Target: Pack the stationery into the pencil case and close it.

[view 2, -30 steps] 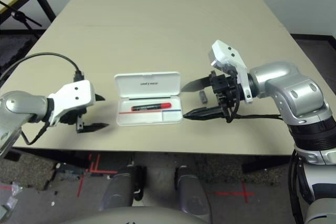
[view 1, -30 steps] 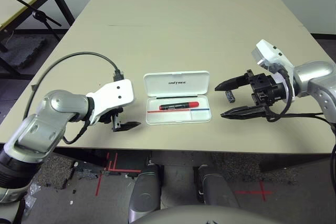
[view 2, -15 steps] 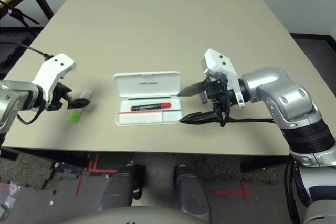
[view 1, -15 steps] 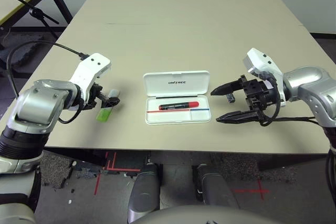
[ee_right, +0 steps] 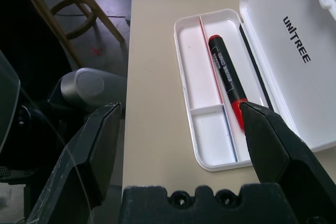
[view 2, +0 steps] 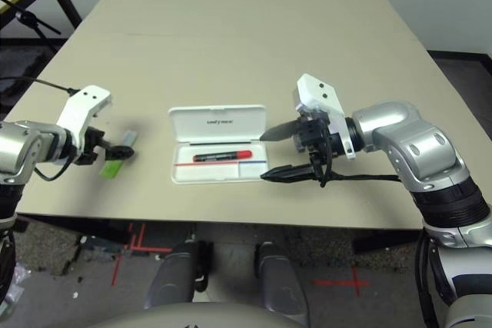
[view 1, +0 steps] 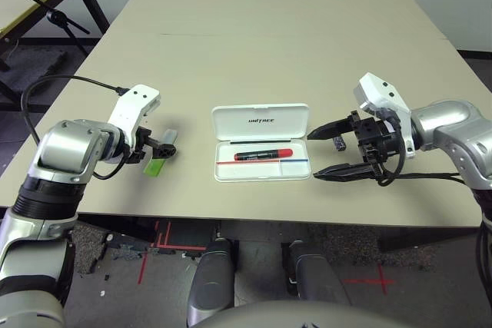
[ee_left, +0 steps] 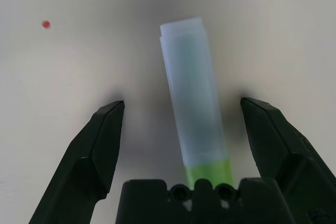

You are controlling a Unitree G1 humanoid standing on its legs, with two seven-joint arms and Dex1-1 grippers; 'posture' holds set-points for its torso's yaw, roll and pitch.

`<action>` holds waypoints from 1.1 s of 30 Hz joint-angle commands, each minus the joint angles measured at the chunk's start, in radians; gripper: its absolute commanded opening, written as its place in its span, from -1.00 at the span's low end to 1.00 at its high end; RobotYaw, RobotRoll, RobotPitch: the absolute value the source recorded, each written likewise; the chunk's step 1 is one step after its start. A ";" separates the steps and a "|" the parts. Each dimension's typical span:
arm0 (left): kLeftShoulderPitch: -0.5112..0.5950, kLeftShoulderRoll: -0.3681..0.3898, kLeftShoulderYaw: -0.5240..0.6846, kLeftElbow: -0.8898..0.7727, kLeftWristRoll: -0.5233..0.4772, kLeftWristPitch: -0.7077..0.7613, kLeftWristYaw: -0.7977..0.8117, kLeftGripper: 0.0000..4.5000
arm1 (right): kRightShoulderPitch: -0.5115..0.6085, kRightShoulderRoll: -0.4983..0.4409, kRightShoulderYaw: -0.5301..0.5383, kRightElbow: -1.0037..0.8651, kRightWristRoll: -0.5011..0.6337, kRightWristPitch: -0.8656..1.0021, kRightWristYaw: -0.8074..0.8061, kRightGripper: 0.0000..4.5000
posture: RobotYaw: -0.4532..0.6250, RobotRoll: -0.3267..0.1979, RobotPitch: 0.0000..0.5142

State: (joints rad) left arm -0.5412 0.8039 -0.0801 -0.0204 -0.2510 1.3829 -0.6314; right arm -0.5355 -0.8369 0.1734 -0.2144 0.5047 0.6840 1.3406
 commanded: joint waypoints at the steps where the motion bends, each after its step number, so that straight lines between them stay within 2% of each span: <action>1: -0.004 -0.017 0.010 0.032 -0.008 0.025 0.023 1.00 | 0.001 0.000 0.012 -0.018 -0.006 -0.004 -0.005 0.99 | 0.09 0.25 -0.48; 6: 0.003 -0.025 0.014 0.043 -0.014 0.037 0.037 1.00 | 0.000 0.000 0.014 -0.019 -0.006 -0.006 -0.011 0.99 | 0.08 0.25 -0.48; 8: 0.006 -0.027 0.012 0.044 -0.017 0.038 0.039 0.83 | 0.000 0.000 0.015 -0.018 -0.007 -0.007 -0.014 1.00 | 0.08 0.25 -0.48; 9: 0.007 -0.027 0.011 0.044 -0.018 0.039 0.040 0.73 | -0.001 0.001 0.015 -0.018 -0.007 -0.008 -0.016 1.00 | 0.08 0.25 -0.48; 12: 0.010 -0.024 0.008 0.043 -0.023 0.040 0.043 0.26 | -0.003 0.003 0.018 -0.016 -0.009 -0.011 -0.019 1.00 | 0.08 0.25 -0.48; 16: 0.015 -0.014 0.002 0.033 -0.031 0.040 0.041 -0.44 | -0.006 0.006 0.022 -0.015 -0.012 -0.013 -0.022 1.00 | 0.08 0.25 -0.46; 17: 0.015 -0.011 0.000 0.031 -0.032 0.038 0.040 -0.52 | -0.006 0.007 0.022 -0.015 -0.012 -0.014 -0.022 1.00 | 0.08 0.25 -0.46; 20: 0.020 0.007 -0.013 0.015 -0.034 0.015 0.028 -0.52 | -0.006 0.007 0.023 -0.016 -0.012 -0.015 -0.021 1.00 | 0.08 0.25 -0.46; 25: 0.030 0.091 -0.060 -0.079 -0.049 -0.052 -0.038 -0.52 | -0.007 0.003 0.024 -0.016 -0.011 -0.014 -0.013 1.00 | 0.09 0.25 -0.45; 29: 0.039 0.179 -0.096 -0.224 -0.102 -0.118 -0.158 -0.52 | -0.007 -0.002 0.025 -0.014 -0.012 -0.015 -0.006 1.00 | 0.09 0.25 -0.43; 33: 0.053 0.213 -0.120 -0.359 -0.126 -0.213 -0.229 -0.52 | -0.009 -0.002 0.029 0.001 -0.019 -0.024 -0.001 1.00 | 0.09 0.25 -0.43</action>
State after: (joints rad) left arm -0.4987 1.0038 -0.1721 -0.3210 -0.3582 1.2109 -0.8247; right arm -0.5398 -0.8317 0.1861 -0.2130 0.4994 0.6719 1.3286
